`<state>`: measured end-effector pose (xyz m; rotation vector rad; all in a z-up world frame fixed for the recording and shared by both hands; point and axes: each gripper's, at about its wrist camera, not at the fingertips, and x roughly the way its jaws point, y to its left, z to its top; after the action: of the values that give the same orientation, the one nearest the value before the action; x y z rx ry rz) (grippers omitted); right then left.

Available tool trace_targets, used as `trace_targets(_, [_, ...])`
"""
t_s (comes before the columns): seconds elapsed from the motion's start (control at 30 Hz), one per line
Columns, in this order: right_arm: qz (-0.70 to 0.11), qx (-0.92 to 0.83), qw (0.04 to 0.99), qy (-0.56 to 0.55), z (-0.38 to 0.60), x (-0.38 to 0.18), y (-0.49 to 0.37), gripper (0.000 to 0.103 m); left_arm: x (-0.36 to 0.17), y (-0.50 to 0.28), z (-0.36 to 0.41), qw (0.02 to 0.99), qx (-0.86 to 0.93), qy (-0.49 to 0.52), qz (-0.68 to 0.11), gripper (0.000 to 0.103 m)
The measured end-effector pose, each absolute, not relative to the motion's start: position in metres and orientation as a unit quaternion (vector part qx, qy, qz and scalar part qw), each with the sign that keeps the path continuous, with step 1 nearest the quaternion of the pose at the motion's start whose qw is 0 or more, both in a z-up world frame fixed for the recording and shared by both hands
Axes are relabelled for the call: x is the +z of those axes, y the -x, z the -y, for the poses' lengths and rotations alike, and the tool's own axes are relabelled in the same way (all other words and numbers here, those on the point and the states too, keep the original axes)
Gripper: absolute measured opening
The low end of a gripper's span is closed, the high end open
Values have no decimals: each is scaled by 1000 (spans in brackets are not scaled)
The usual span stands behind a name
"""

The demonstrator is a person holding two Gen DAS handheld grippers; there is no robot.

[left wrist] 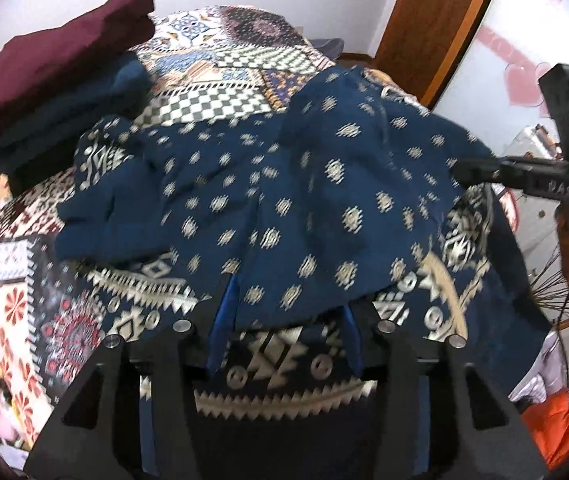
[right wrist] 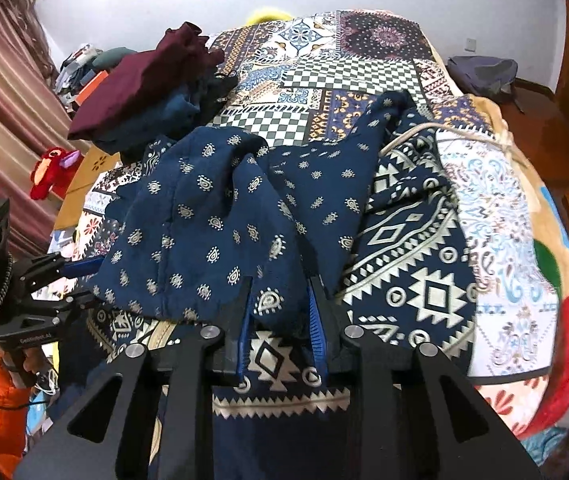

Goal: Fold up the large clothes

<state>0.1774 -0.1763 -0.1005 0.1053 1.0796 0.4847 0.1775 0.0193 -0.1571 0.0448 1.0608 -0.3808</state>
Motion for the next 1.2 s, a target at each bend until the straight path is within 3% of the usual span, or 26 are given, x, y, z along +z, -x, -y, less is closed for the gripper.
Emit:
trace_targets(0.3, [-440,249,862,-29,168,-56,-188,31,-99,-171,-45,886,-156,1,-437,54])
trace_targets(0.53, [-418,255,871,-40,139,-51,-217,35,-63,-212,-40,915,-145,11,-376,60])
trace_targets(0.7, [-443,262,857,-29,122,-73,-230,35,-81,-255,-25,894,-171,53,-410,60])
trace_targets(0.87, [-491,244,836,-12,123,-110,-239,35,-113,-280,0,881,-168,28,-442,60])
trace_targets(1.2, [-530,243,813,-3,150,-134,-219,36,-202,-269,-5,833,-142,-6,-535,61])
